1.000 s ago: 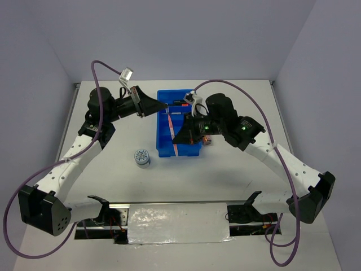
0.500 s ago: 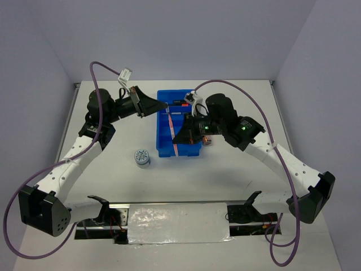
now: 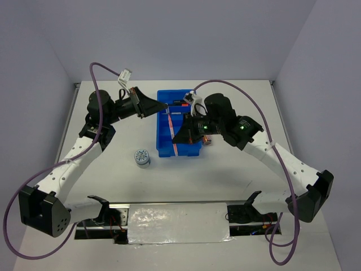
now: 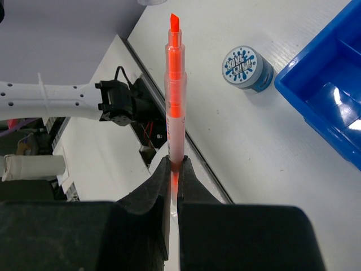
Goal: Sort the stationery into containers
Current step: Close the pen cap on the pen.
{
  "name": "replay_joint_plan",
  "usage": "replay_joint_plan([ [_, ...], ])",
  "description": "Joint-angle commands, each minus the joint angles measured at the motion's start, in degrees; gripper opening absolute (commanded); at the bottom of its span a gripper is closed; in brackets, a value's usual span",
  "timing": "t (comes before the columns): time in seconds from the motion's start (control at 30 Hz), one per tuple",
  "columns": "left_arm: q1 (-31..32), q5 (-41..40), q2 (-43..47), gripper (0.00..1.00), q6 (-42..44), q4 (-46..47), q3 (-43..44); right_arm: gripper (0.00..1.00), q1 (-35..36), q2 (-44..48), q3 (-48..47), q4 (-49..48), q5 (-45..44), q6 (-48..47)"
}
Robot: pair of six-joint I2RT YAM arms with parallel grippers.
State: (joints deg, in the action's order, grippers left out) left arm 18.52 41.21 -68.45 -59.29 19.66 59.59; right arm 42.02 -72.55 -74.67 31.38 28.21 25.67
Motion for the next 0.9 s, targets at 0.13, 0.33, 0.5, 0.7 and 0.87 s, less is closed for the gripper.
replay_joint_plan([
  [0.13, 0.11, 1.50, 0.95, 0.00, -0.30, 3.72, -0.53, 0.00, 0.08, -1.27, -3.90, -0.35, 0.01, -0.45],
  [0.33, 0.11, 0.89, 0.86, 0.00, 0.84, 2.31, -0.71, 0.00, -0.01, -1.62, -4.78, -0.18, 0.45, -0.53],
  [0.5, 0.11, 1.07, 0.33, 0.00, 0.75, 2.40, 0.00, 0.00, -0.01, -1.71, -4.95, 0.09, 0.18, -0.88],
  [0.7, 0.11, -0.52, -0.11, 0.00, 1.89, 0.56, 2.46, 0.00, -0.10, -1.37, -3.29, 0.79, 0.54, -1.15],
  [0.87, 0.02, -0.96, -0.72, 0.00, 2.34, -0.06, 3.78, 0.00, -0.01, -0.05, -2.58, 1.23, 0.80, -1.41],
])
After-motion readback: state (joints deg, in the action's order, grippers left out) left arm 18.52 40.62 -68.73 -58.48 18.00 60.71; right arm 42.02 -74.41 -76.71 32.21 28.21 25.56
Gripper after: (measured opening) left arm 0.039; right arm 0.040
